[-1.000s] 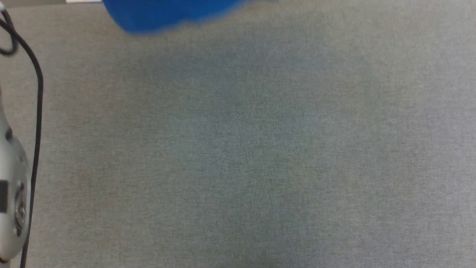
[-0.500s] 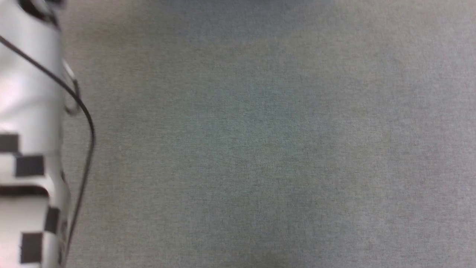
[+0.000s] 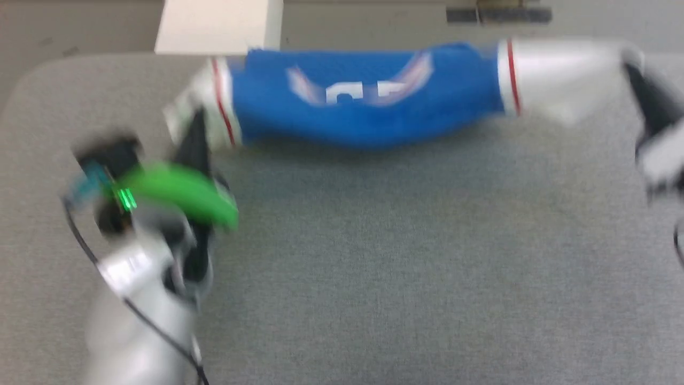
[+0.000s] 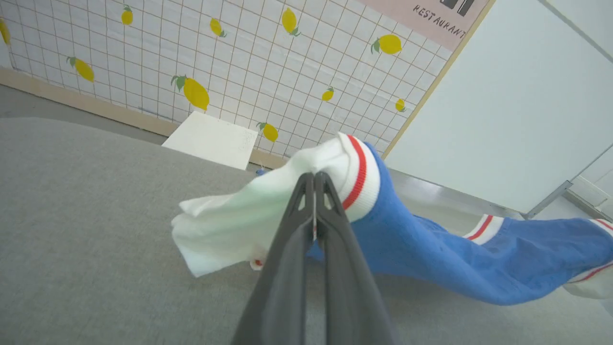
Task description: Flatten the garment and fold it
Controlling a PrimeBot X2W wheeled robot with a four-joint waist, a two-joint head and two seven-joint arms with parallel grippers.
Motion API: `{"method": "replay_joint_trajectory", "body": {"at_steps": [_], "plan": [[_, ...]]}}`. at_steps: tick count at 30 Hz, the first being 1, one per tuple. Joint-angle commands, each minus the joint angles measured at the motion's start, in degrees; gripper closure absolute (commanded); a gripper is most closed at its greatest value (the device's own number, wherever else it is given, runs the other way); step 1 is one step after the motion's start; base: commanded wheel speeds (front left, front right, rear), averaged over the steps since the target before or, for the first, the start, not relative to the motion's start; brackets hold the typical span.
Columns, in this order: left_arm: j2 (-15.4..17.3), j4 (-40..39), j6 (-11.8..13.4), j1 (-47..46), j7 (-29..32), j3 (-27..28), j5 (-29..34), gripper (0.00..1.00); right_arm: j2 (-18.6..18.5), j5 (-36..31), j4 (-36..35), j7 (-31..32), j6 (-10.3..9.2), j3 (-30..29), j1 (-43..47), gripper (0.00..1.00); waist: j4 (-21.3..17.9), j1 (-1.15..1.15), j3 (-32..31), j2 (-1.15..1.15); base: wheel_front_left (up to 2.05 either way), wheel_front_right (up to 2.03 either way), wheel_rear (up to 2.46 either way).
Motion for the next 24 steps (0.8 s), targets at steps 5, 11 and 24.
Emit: {"method": "replay_joint_trajectory", "body": {"at_steps": [5,11,24], "plan": [[0.3,-5.5,1.8,15.0,5.2,-1.4,-2.5,1.00,0.9,1.4,-6.9,5.6,0.20,-3.6,17.8,1.00,1.3,0.00,-8.5,0.00,0.00,0.00,0.00],[4.5,-11.6,6.5,27.8,15.1,-1.4,-4.5,1.00,-0.1,-1.9,-13.2,14.0,0.20,-5.8,33.9,1.00,1.1,0.00,-11.2,0.00,0.00,0.00,0.00],[13.1,-27.0,18.8,41.1,38.8,-5.6,-3.6,1.00,-0.6,-9.3,-25.9,35.9,0.20,-9.4,44.2,1.00,0.7,0.00,-10.9,0.00,0.00,0.00,0.00]]}}
